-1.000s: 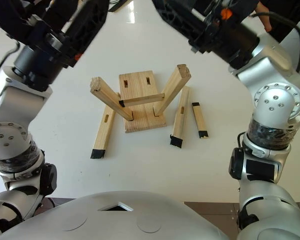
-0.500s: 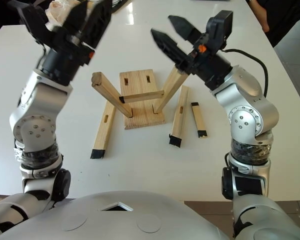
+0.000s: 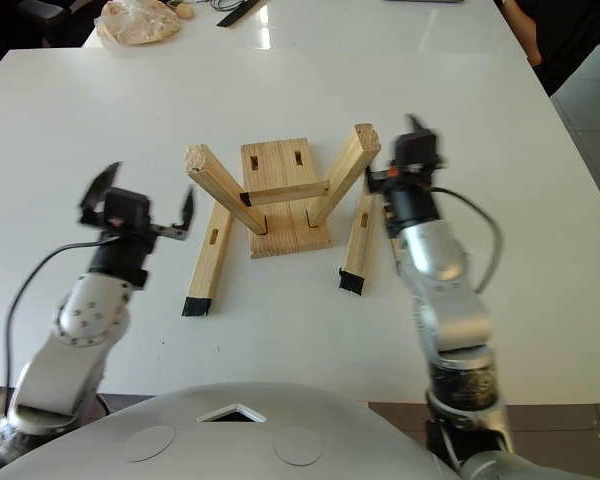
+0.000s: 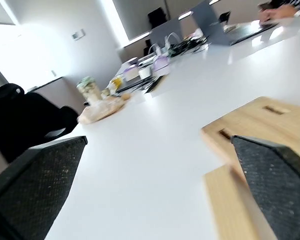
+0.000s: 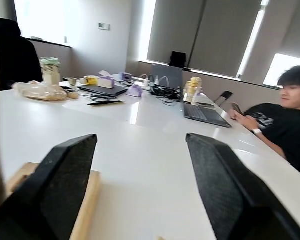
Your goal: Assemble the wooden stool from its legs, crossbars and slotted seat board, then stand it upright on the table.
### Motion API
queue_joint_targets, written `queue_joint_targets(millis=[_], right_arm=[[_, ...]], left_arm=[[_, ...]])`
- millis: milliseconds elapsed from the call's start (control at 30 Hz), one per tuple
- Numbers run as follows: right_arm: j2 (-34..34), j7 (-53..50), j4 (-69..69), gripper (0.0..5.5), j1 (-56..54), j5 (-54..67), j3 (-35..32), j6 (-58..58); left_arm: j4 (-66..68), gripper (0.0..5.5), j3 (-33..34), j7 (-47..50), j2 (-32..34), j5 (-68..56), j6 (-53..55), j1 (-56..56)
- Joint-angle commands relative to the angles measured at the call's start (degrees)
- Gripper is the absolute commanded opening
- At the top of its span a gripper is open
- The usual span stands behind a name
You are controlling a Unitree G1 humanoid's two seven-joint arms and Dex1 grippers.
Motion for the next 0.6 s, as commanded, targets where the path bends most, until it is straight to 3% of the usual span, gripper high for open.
queue_joint_targets(millis=[33,600], right_arm=[[2.6,5.1,0.1,3.31,-3.9,-2.7,12.1,1.3],[-3.2,9.9,11.2,3.31,4.8,-6.1,1.4,-6.7]], left_arm=[[1.8,5.35,-11.8,-4.6,-6.4,4.0,2.8,-13.3],[4.9,5.35,1.8,-10.6,0.6,7.1,-6.1,0.2]])
